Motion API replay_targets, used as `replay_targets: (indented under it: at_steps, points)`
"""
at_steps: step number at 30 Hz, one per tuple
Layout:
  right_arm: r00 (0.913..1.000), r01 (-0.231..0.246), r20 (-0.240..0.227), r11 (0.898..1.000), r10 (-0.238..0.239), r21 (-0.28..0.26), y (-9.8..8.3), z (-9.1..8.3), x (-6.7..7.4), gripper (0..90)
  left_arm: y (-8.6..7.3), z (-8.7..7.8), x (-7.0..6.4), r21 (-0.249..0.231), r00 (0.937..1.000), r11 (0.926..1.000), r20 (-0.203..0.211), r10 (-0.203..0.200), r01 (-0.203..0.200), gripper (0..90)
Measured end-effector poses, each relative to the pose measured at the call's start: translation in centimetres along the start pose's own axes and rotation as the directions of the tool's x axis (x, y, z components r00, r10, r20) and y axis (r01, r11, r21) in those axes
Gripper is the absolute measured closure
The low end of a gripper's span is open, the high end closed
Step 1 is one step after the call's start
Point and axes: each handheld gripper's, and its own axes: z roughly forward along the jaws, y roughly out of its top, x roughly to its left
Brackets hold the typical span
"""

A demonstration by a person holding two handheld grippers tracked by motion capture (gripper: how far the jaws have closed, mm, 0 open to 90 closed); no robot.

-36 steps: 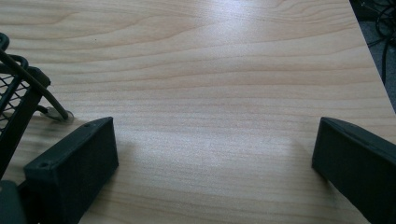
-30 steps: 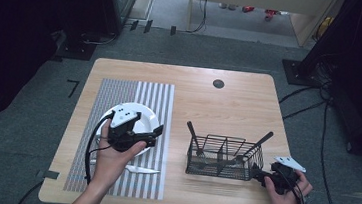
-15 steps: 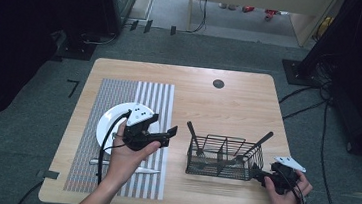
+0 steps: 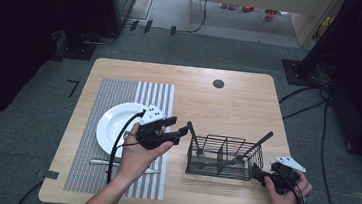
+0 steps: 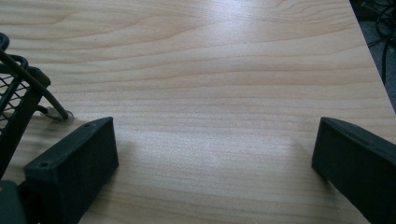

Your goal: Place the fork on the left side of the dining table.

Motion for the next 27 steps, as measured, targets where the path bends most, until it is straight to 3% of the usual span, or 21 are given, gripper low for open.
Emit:
replay_targets:
  at_steps: [5,7,8,10,12,14,15,17,20,27]
  points:
    - [1.0000,0.001,-0.001,1.000,-0.001,0.001,0.0,0.0,0.0,0.0,0.0,0.4,0.2,-0.010,0.9987,0.9990,0.026,-0.044,0.044,54.7]
    - [1.0000,0.000,0.000,1.000,0.000,0.001,0.0,0.0,0.0,0.0,0.2,0.6,0.2,0.006,0.9979,0.9986,0.037,-0.053,0.053,61.4]
    - [1.0000,0.000,0.000,1.000,0.000,0.001,0.0,0.0,0.0,0.0,0.4,0.8,0.3,0.040,0.9951,0.9969,0.069,-0.070,0.067,66.5]
    - [1.0000,0.000,0.000,1.000,0.000,0.000,0.0,0.0,0.0,0.0,0.7,0.9,0.1,0.061,0.9926,0.9954,0.091,-0.080,0.074,71.0]
    - [1.0000,-0.001,0.000,1.000,0.001,0.000,0.0,0.0,0.0,0.0,0.8,1.1,-0.2,0.074,0.9936,0.9953,0.090,-0.069,0.062,76.7]
    - [1.0000,-0.002,0.000,1.000,0.002,0.000,0.0,0.0,0.0,0.0,1.0,1.4,-0.3,0.090,0.9907,0.9936,0.112,-0.077,0.068,79.4]
    - [1.0000,0.000,0.000,1.000,0.000,0.000,0.0,0.0,0.0,0.0,1.1,1.6,-0.5,0.100,0.9928,0.9937,0.104,-0.060,0.050,79.8]
    - [1.0000,0.001,-0.001,1.000,-0.001,0.000,0.0,0.0,0.0,0.0,1.2,2.0,-0.7,0.120,0.9969,0.9925,0.078,0.013,-0.022,83.8]
    - [1.0000,0.001,-0.001,1.000,-0.001,-0.001,0.0,0.0,0.0,0.0,1.1,2.4,-0.8,0.110,0.9958,0.9929,0.084,0.037,-0.046,83.2]
    - [1.0000,0.001,-0.001,1.000,-0.001,0.000,0.0,0.0,0.0,0.0,1.3,2.3,-0.7,0.111,0.9940,0.9938,0.109,0.001,-0.013,86.2]
